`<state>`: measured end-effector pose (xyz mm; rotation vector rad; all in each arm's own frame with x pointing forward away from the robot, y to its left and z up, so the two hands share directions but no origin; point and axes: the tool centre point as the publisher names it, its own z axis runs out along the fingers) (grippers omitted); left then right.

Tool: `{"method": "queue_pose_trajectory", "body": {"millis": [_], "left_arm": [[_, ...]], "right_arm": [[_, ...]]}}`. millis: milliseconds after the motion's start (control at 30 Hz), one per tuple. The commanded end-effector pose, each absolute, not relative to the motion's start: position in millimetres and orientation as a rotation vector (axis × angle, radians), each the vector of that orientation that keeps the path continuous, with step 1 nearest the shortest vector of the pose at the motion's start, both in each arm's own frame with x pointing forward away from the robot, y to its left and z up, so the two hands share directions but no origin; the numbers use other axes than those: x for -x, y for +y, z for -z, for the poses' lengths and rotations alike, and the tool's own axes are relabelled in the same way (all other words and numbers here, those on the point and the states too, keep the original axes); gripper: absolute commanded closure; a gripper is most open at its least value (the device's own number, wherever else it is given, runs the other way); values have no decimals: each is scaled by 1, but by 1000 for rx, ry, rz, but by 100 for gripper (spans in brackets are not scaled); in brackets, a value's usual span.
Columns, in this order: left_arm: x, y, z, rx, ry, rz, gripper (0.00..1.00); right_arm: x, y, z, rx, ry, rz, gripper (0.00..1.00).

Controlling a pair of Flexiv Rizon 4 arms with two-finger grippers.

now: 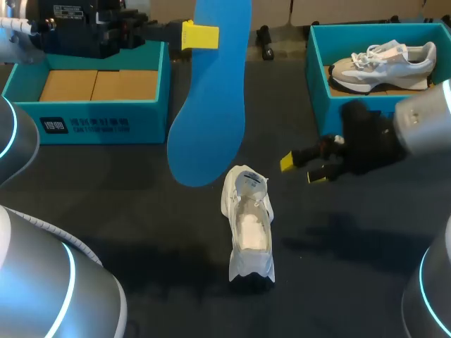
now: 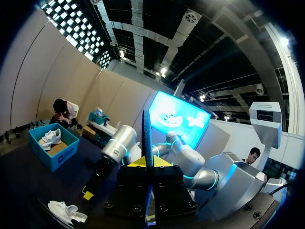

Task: Take the shoe out of the shoebox, open the shoe tongue, remove and reinsert the insole, then place the shoe into the shoebox

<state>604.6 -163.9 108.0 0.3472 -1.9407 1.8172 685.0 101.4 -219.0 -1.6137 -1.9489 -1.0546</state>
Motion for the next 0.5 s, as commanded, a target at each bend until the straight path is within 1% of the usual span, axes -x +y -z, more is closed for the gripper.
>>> {"method": "queue_pose_trajectory", "body": {"millis": [33,500], "left_arm": [[-606,-165,-108,-346,-1941,-1815,100],[-606,-165,-108,-346,-1941,-1815,100]], "right_arm": [[-677,78,210,1572,-1920,1093,0],[-676,80,212,1581,-1911,1082,0]]}}
